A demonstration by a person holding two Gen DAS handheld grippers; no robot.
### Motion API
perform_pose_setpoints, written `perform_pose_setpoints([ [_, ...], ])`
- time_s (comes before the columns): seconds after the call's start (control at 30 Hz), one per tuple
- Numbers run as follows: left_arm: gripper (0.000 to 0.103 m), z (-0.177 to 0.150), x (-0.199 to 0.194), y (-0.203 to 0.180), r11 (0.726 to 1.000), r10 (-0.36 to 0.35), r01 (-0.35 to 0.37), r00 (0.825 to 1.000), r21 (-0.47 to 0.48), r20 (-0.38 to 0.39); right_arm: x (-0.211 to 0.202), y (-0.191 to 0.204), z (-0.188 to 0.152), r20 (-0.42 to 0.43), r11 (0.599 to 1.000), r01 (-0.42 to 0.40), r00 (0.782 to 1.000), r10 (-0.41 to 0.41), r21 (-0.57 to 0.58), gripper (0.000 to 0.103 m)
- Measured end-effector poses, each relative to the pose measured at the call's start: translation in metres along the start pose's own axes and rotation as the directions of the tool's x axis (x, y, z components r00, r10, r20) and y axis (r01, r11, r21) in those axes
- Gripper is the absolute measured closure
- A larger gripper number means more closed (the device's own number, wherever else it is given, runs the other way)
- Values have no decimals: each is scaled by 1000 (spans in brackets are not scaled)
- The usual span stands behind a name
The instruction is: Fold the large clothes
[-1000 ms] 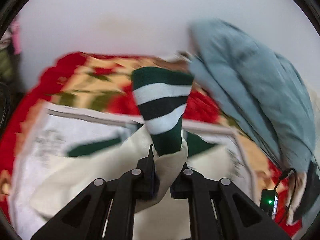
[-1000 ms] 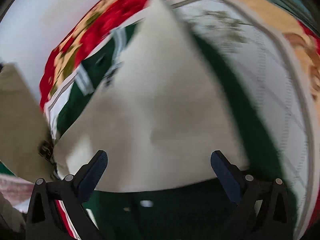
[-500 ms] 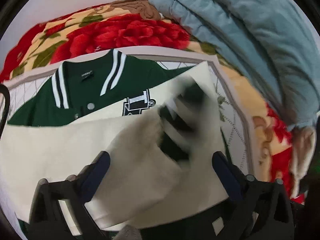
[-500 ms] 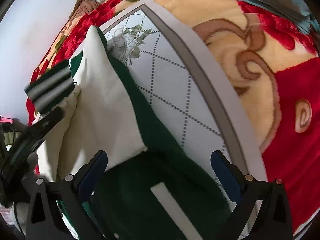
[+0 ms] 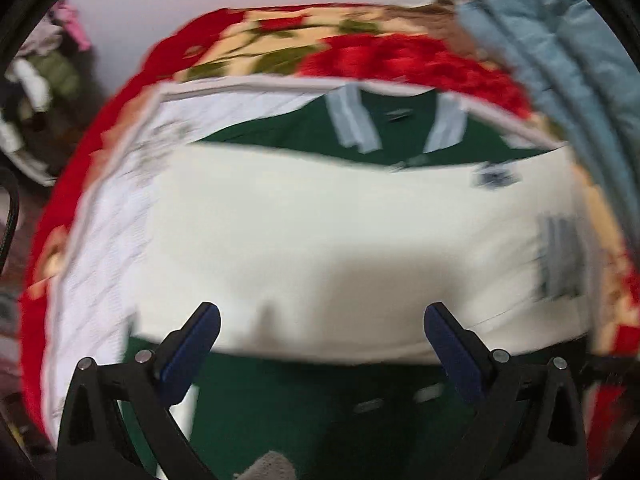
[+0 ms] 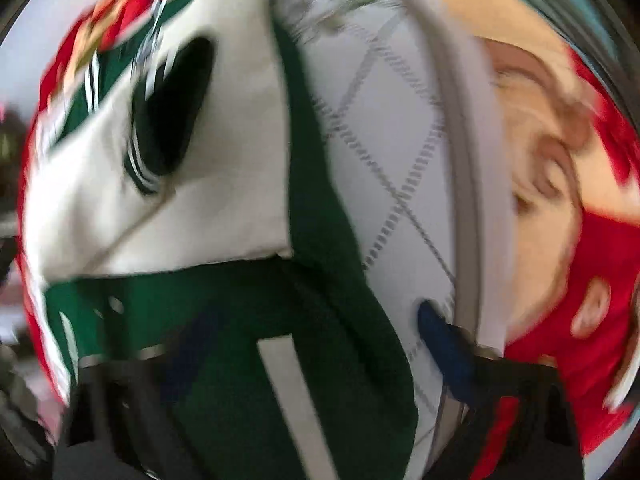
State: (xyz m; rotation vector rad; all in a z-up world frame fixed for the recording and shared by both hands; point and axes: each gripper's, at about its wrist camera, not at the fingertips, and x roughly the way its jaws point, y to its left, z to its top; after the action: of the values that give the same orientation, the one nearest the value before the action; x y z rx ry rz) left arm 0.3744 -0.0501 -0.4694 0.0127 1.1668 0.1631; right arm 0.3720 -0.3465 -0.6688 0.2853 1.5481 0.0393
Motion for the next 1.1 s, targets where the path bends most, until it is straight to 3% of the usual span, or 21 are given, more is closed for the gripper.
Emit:
perform_pose_setpoints([
  [0.03, 0, -8, 7, 11, 998, 57, -57, 998, -3, -14, 5, -2, 6, 1, 1000, 18, 1000, -18, 20, 80],
  [0.07, 0, -15, 14, 22, 995, 96, -97, 995, -11, -33, 6, -9, 10, 19, 997, 19, 1000, -20, 74, 82],
  [0.1, 0, -24, 22, 34, 991, 128, -131, 990, -29, -63, 4, -27, 12, 56, 982, -38, 998, 28, 185, 82],
  [0.17, 0, -38, 35, 56, 983, 155, -164, 982, -77, -108, 8, -74, 5, 134, 863, -226, 974, 185, 451, 83],
  [0.23, 0, -47, 42, 78, 971, 185, -202, 973, -126, -136, 18, -99, -6, 185, 763, -286, 958, 219, 580, 86],
  [0.3, 0, -52, 42, 96, 959, 212, -234, 967, -159, -143, 18, -94, -3, 166, 788, -241, 970, 177, 567, 86],
  [0.37, 0, -57, 40, 112, 946, 245, -270, 958, -180, -148, 10, -77, 7, 108, 858, -156, 987, 118, 490, 81],
  [0.4, 0, -59, 41, 121, 939, 262, -288, 953, -186, -152, 6, -71, 10, 82, 882, -121, 992, 94, 454, 70],
  [0.43, 0, -59, 44, 127, 934, 281, -308, 947, -183, -158, 3, -66, 12, 71, 897, -108, 994, 86, 429, 53],
  [0.5, 0, -58, 60, 137, 921, 333, -360, 926, -149, -178, -3, -62, 11, 78, 911, -118, 992, 95, 395, 40],
  [0.57, 0, -56, 80, 145, 899, 397, -423, 897, -113, -196, -1, -60, 9, 75, 919, -125, 992, 105, 374, 40],
  [0.7, 0, -45, 103, 152, 893, 411, -437, 889, -107, -200, 14, -65, 1, 67, 898, -166, 986, 152, 408, 40],
  [0.77, 0, -38, 104, 156, 892, 415, -439, 890, -109, -190, 16, -60, 6, 81, 895, -203, 979, 186, 396, 59],
  [0.8, 0, -35, 106, 160, 891, 412, -438, 890, -117, -195, 17, -58, 7, 76, 884, -235, 972, 223, 403, 82],
  [0.87, 0, -27, 109, 169, 887, 411, -441, 889, -136, -202, 21, -55, 7, 70, 831, -332, 939, 338, 445, 83],
  [0.93, 0, -21, 113, 175, 881, 422, -452, 884, -139, -201, 21, -48, 9, 52, 814, -375, 917, 395, 444, 83],
  [0.97, 0, -18, 114, 177, 877, 432, -461, 880, -134, -198, 20, -43, 6, 33, 833, -349, 928, 371, 429, 83],
  [1.03, 0, -14, 115, 177, 877, 443, -467, 877, -112, -187, 13, -22, 13, -5, 936, -178, 982, 189, 305, 82],
  [1.07, 0, -13, 116, 175, 876, 452, -473, 874, -98, -180, 11, -13, 18, -1, 962, -123, 992, 128, 243, 80],
  [1.1, 0, -11, 116, 173, 873, 463, -481, 870, -82, -171, 8, 0, 25, 13, 983, -54, 999, 52, 176, 70],
])
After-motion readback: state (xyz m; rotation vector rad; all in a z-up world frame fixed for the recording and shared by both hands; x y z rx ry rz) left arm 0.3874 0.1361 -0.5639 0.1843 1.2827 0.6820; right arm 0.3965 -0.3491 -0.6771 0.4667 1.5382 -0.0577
